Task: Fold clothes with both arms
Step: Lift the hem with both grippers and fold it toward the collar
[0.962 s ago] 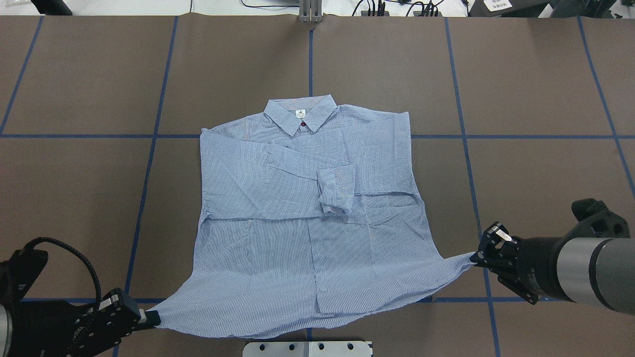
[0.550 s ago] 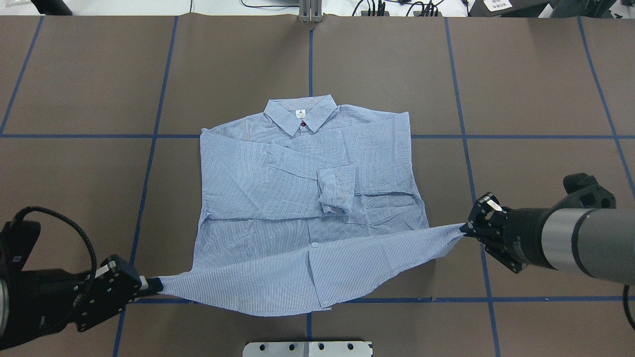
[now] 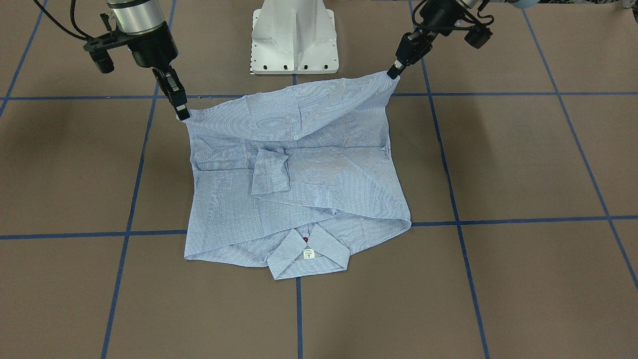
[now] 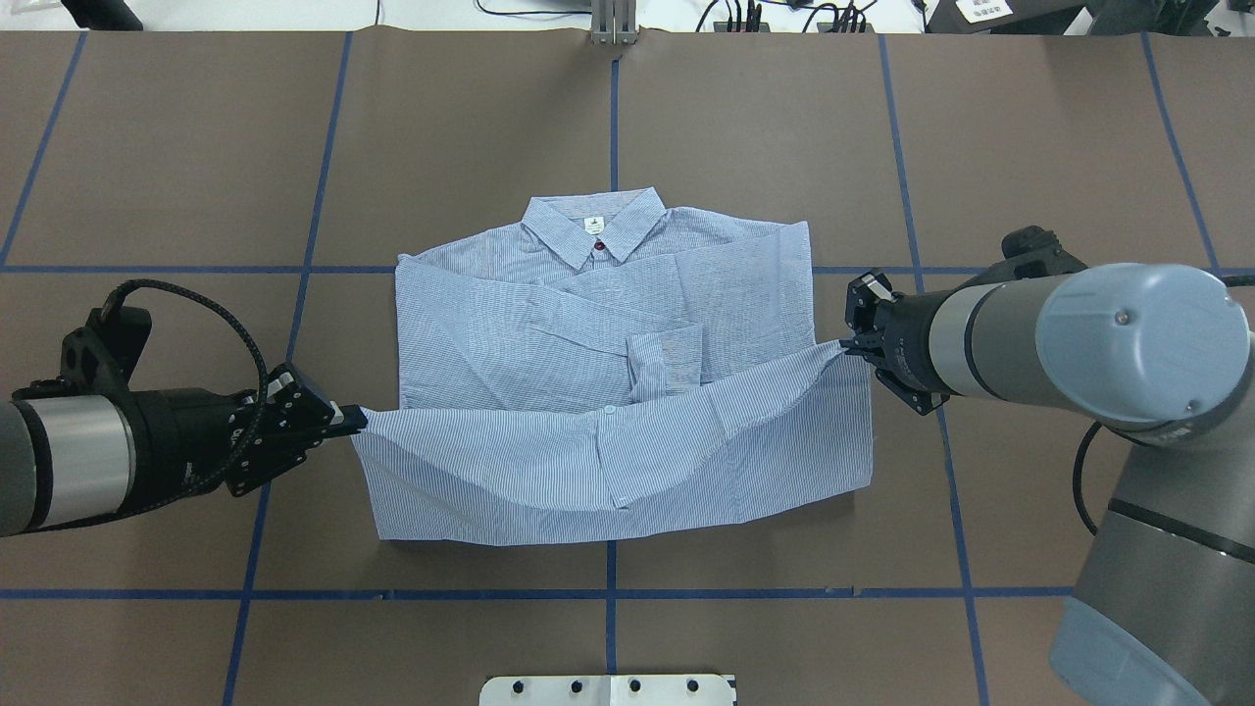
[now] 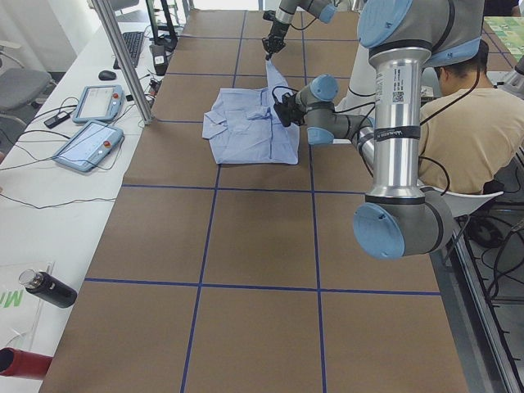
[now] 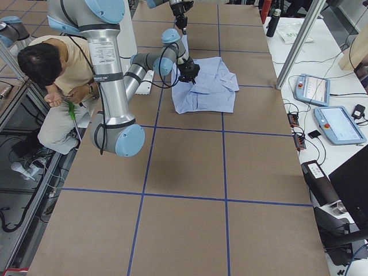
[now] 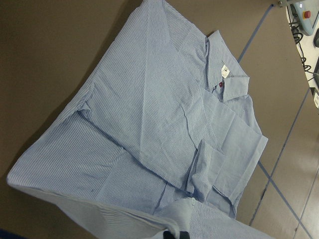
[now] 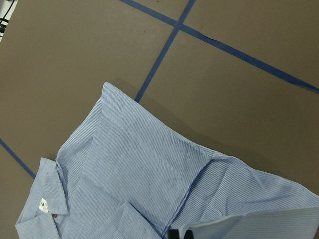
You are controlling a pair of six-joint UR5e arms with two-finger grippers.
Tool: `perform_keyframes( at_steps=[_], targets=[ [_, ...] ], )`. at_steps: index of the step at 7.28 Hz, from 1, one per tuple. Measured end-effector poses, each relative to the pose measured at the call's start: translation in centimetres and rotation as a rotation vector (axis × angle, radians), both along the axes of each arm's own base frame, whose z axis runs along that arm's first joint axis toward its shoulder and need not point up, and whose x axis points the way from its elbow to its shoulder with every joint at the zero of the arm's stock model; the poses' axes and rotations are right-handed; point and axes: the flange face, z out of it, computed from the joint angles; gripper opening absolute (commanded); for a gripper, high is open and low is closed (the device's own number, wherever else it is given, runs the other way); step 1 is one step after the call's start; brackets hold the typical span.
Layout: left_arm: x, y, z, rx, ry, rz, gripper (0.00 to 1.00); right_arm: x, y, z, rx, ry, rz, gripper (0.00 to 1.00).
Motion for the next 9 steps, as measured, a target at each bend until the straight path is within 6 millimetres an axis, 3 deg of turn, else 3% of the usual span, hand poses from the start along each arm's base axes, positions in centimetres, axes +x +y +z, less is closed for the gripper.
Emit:
perform_keyframes(
  at_steps=[4,9],
  targets=[
    [2.7,-7.1,1.5,0.037,-0.063,-0.086,0.00,-1.4,-5.2,1.6,0.038,0.095,0.006,0.00],
    [4.2,-13.8,3.1,0.042,-0.125,-0.155,0.00,-3.1,-12.0,1.6,0.047,0.158,0.035,0.00]
  ],
)
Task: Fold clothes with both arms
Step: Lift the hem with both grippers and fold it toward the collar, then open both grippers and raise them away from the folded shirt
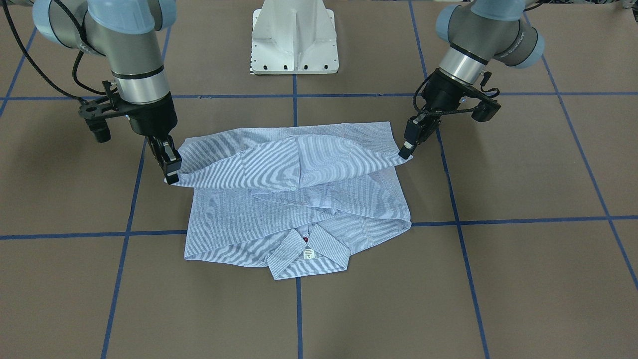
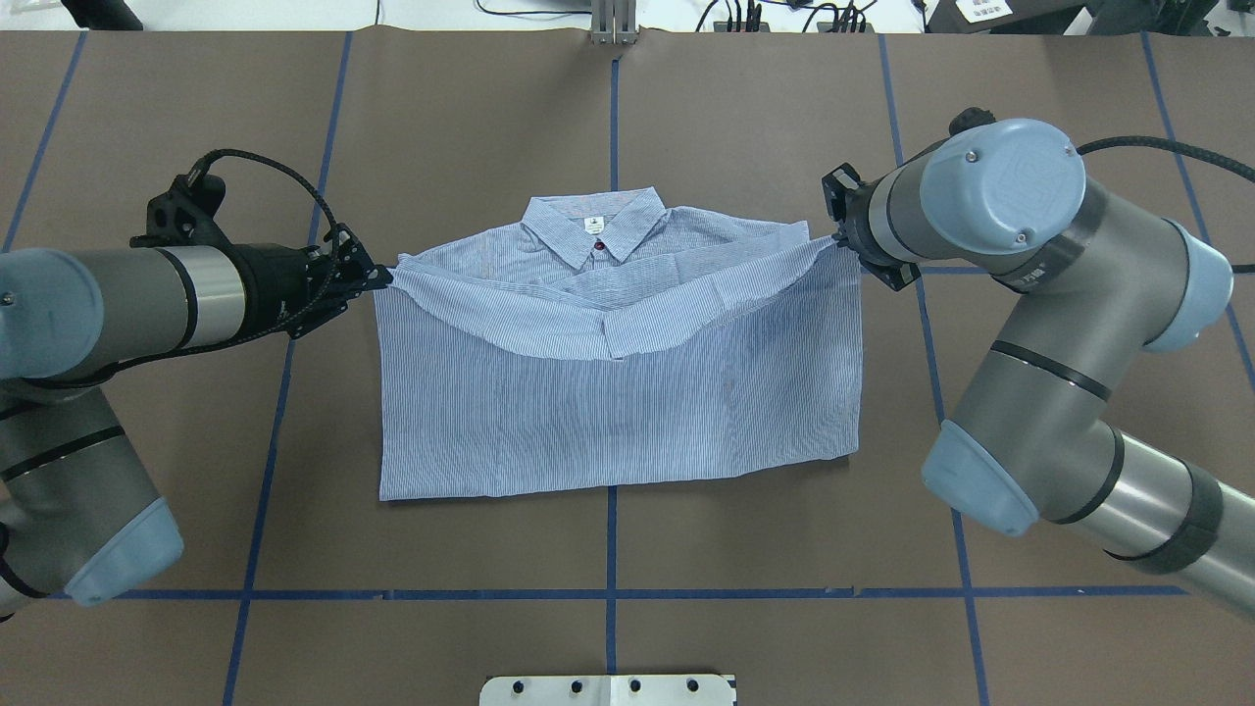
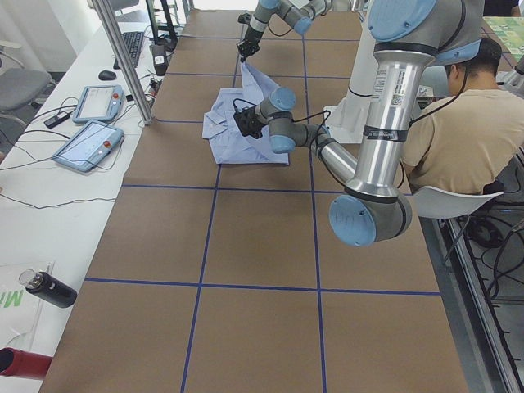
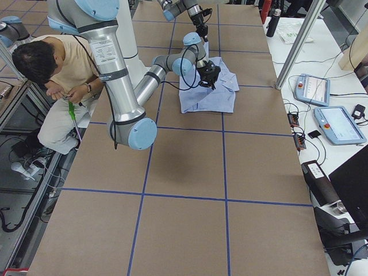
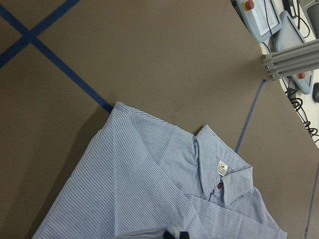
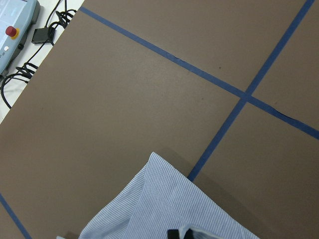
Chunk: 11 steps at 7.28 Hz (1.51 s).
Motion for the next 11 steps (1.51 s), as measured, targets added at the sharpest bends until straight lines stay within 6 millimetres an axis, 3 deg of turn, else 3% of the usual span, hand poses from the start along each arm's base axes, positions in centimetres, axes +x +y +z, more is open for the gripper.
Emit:
perform_keyframes(
  at_steps=[3,5,6,7,8,9,11],
  targets=[
    [1.8,-3.8,1.6,0.013,-0.059,-0.020,0.00,-2.3,-2.5,1.2,-0.015,0.031,-0.001,0.00],
    [4.0,-5.9,3.2,0.005,-0.102,-0.019,0.00,-5.0,-4.9,4.6,-0.013,0.034,-0.003,0.00],
    [4.9,-7.4,3.7,0.008,-0.128,-0.020,0.16,-6.6,-6.4,6.8,-0.006,0.035,-0.006,0.47],
    [5.2,-9.0,4.4,0.024,-0.165,-0.023,0.54,-8.1,-8.1,8.3,0.000,0.043,-0.010,0.99],
    [5.2,-10.5,5.1,0.041,-0.204,-0.025,0.63,-9.1,-9.8,8.5,0.005,0.053,-0.012,1.00],
    [5.3,-11.5,5.8,0.058,-0.237,-0.020,0.65,-9.4,-11.2,7.8,0.013,0.053,-0.010,1.00],
    [4.5,-12.6,6.2,0.076,-0.261,-0.024,0.65,-7.5,-13.5,6.6,0.022,0.038,-0.022,1.00]
  ],
)
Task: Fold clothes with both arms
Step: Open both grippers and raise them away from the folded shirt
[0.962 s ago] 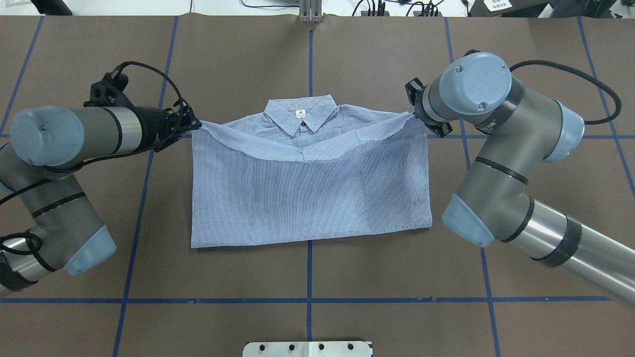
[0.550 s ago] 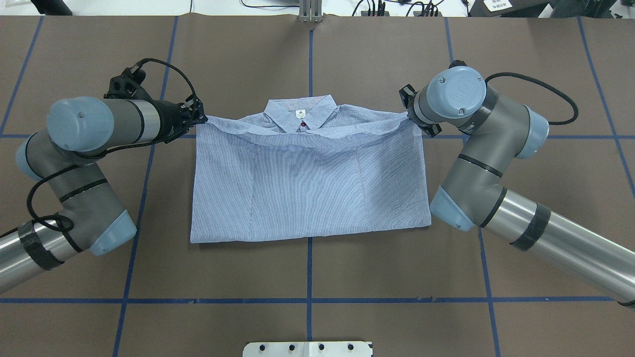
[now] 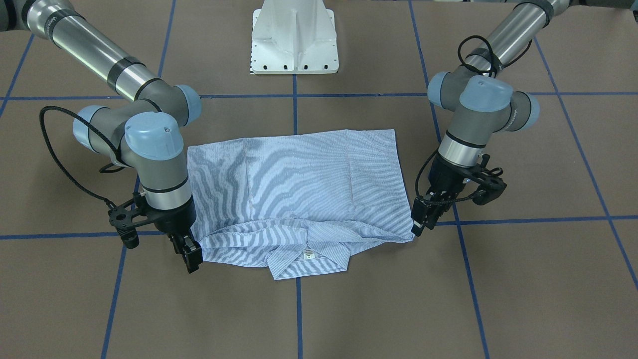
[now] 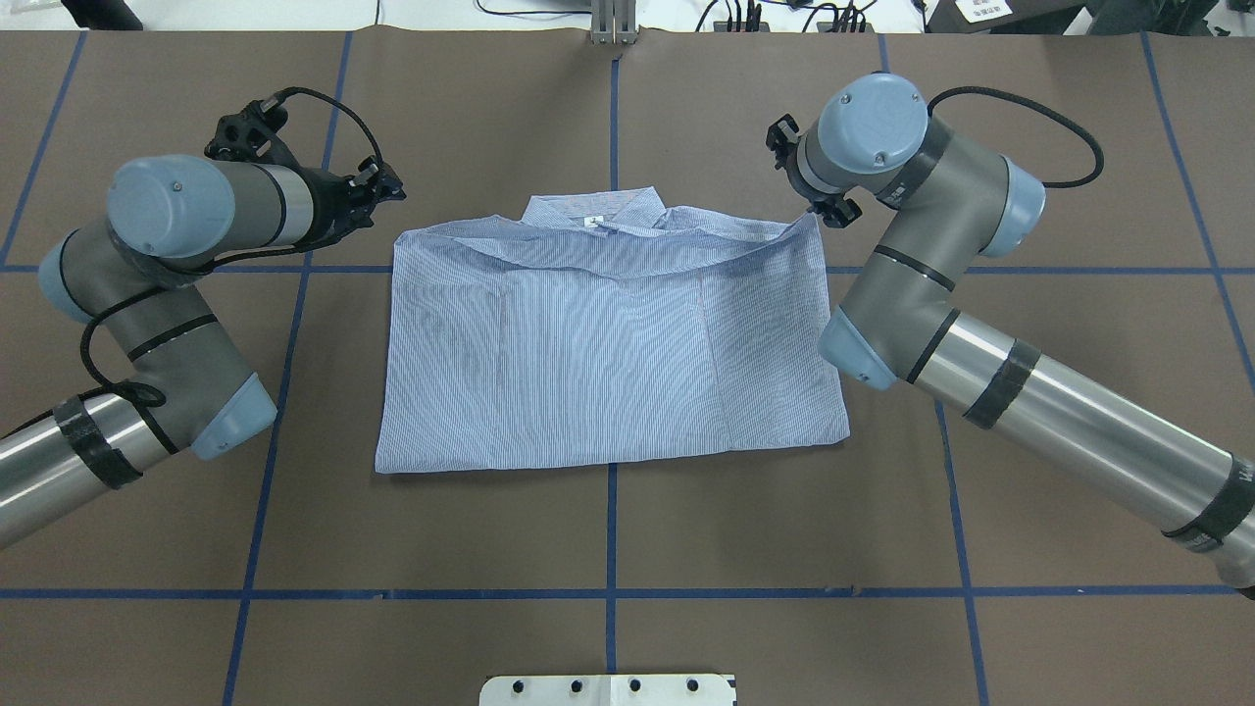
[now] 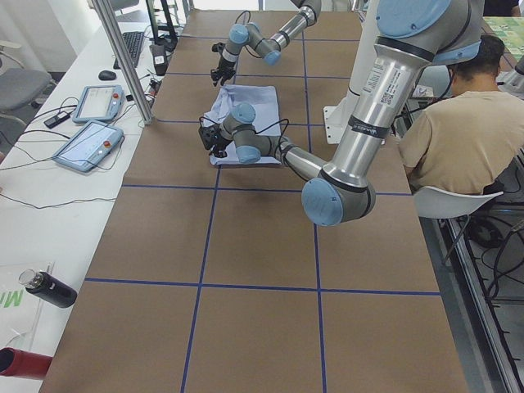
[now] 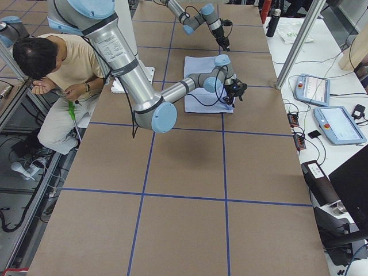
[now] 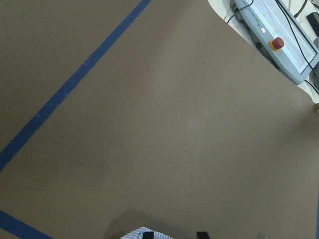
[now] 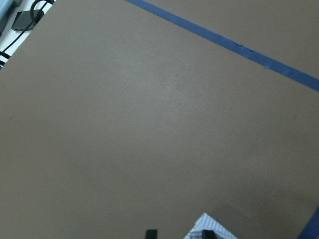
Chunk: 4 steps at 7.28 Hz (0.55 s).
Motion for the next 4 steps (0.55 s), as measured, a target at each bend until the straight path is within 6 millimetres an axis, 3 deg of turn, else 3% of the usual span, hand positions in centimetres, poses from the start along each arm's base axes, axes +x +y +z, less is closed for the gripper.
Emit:
perform_keyframes(
  at_steps=[2,3,4],
  targets=[
    [-1.2,-0.6,-0.5,0.002,0.015,0.026,0.65,2.2,-1.3,-1.7,0.003,-0.042,-0.024,1.00],
    [-1.5,-0.5,-1.0,0.003,0.028,0.042,0.65,2.7,-0.7,-2.6,0.015,-0.063,-0.033,1.00],
    [-1.8,-0.4,-1.5,0.007,0.038,0.050,0.65,2.8,1.2,-3.0,0.028,-0.085,-0.049,1.00]
  ],
)
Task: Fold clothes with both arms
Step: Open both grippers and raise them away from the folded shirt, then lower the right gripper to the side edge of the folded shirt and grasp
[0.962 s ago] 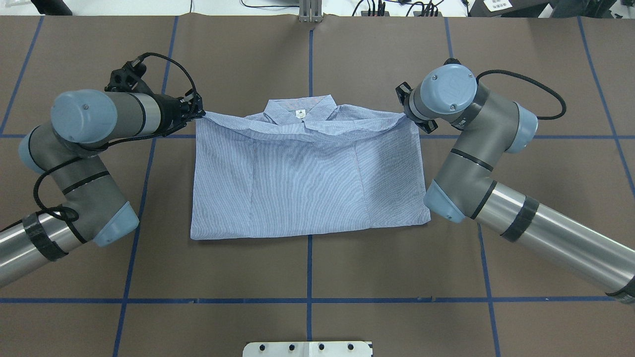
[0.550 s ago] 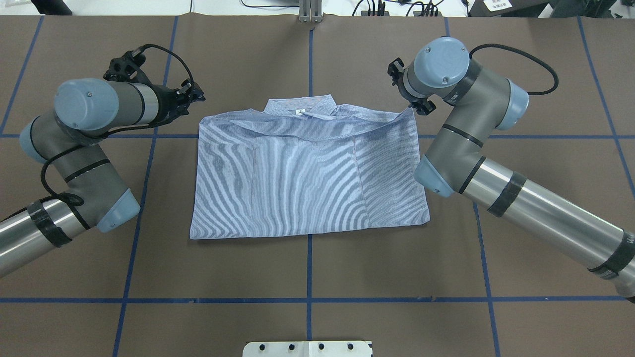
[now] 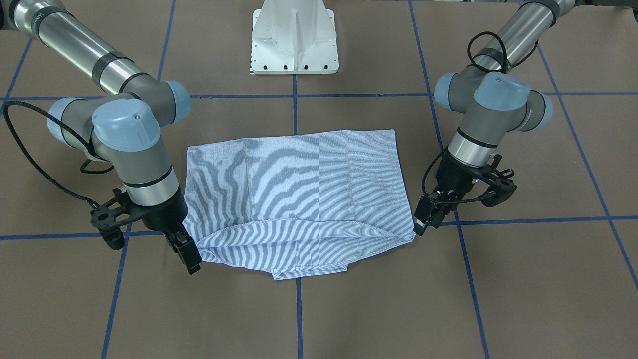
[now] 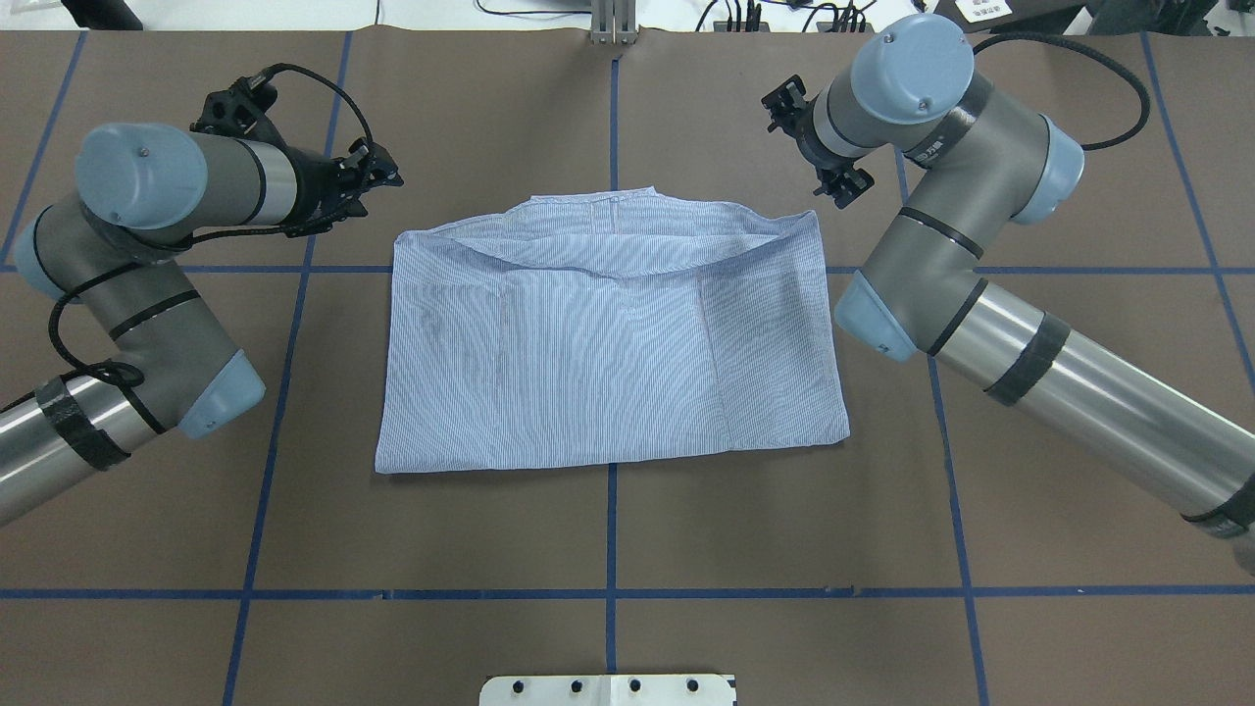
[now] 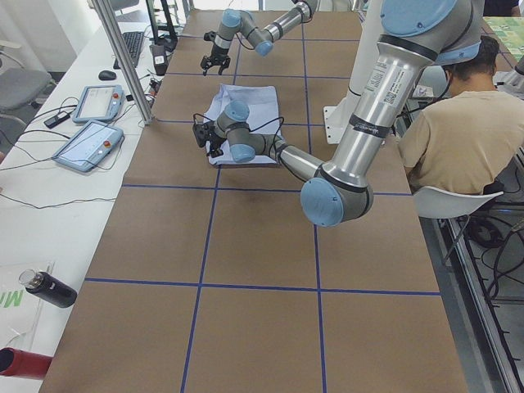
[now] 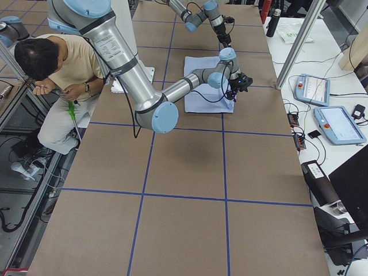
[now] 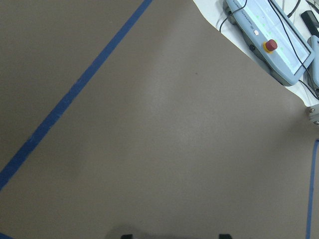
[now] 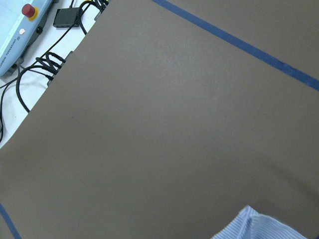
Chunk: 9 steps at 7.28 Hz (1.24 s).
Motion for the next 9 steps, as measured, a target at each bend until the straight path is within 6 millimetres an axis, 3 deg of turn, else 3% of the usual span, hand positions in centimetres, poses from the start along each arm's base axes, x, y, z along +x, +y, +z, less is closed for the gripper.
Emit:
perform_keyframes(
  at_steps=[3,6,9],
  targets=[
    [-0.9,0.4,-1.4,0.018,0.024,0.007,0.65,-0.1,9.0,1.6,-0.020,-0.062,-0.036,1.00],
    [-1.6,0.7,-2.0,0.040,0.028,0.014,0.65,-1.0,17.4,4.5,-0.092,-0.084,0.008,1.00],
    [-2.4,1.0,-3.5,0.069,0.041,0.009,0.65,-1.2,23.3,6.9,-0.143,-0.075,-0.014,0.95]
  ],
)
